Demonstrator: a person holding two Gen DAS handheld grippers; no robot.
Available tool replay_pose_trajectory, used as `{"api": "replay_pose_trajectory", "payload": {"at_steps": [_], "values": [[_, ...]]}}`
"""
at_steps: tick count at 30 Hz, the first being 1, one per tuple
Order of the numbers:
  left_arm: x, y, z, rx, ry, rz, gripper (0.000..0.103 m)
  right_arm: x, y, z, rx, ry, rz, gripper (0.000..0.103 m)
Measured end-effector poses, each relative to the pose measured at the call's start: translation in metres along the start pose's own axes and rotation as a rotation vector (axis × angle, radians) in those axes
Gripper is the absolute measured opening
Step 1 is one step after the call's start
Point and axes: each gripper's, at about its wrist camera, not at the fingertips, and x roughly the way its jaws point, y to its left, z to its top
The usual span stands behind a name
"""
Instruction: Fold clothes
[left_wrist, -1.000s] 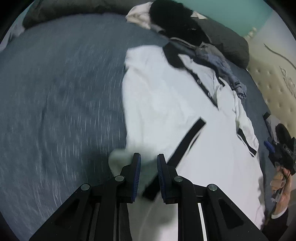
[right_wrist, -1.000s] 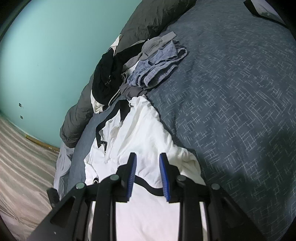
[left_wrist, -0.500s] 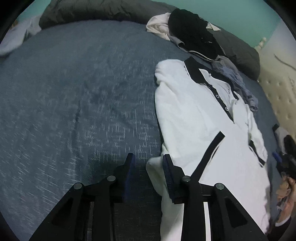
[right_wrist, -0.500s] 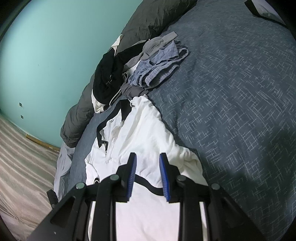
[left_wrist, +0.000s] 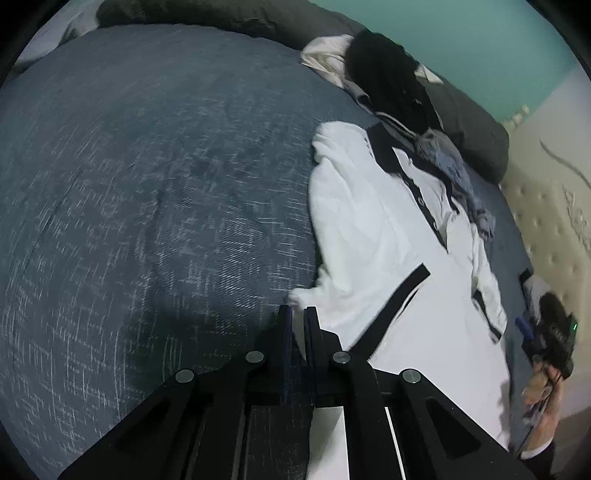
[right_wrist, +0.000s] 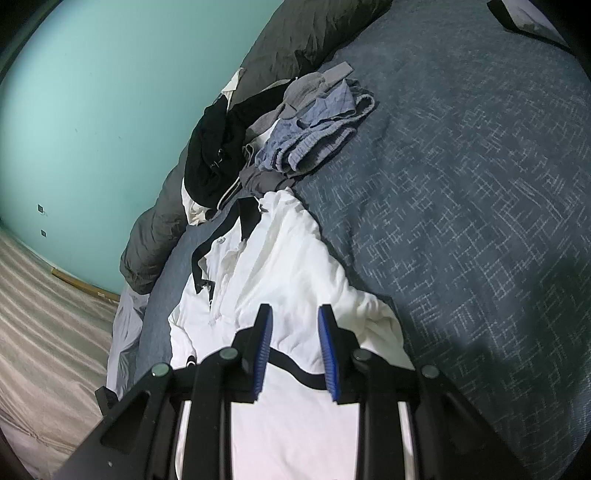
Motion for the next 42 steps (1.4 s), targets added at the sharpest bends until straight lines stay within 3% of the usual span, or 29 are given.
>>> {"api": "replay_pose_trajectory", "payload": {"at_steps": [5,6,8,10,13,17,22,31,36,42], "values": [[-0.002,0.006,0.004,-0.021,-0.023,0.003,0.006,-0.001,0.0,0.0,0.0,-0.001,0.001,0.025],[-0.002,0.007,0.006,-0.033,-0.026,-0.011,0.009,-0.001,0.0,0.0,0.0,-0.002,0.001,0.025],[-0.001,0.005,0.011,-0.042,-0.025,-0.04,0.025,-0.001,-0.001,0.001,0.003,-0.003,0.0,0.025],[0.004,0.001,0.014,-0.026,-0.015,-0.039,0.032,-0.001,0.0,0.001,0.003,-0.003,0.0,0.025],[0.014,-0.003,0.016,-0.016,0.004,-0.036,0.03,0.0,0.0,0.0,0.002,-0.002,0.001,0.025],[0.014,0.0,0.01,-0.049,-0.013,-0.036,0.011,0.0,0.0,0.001,0.002,-0.001,0.002,0.025],[0.002,0.015,-0.001,-0.156,-0.061,-0.044,0.009,-0.002,-0.002,0.002,0.012,-0.005,0.001,0.025],[0.001,0.013,0.004,-0.201,-0.053,-0.016,0.012,-0.002,0.0,0.002,0.006,-0.005,0.006,0.025],[-0.006,0.009,0.035,-0.162,-0.078,0.07,0.013,-0.002,-0.001,0.003,0.009,-0.005,0.005,0.025],[0.024,-0.024,0.097,-0.069,-0.053,0.069,0.024,-0.002,-0.001,0.003,0.005,-0.008,-0.001,0.025]]}}
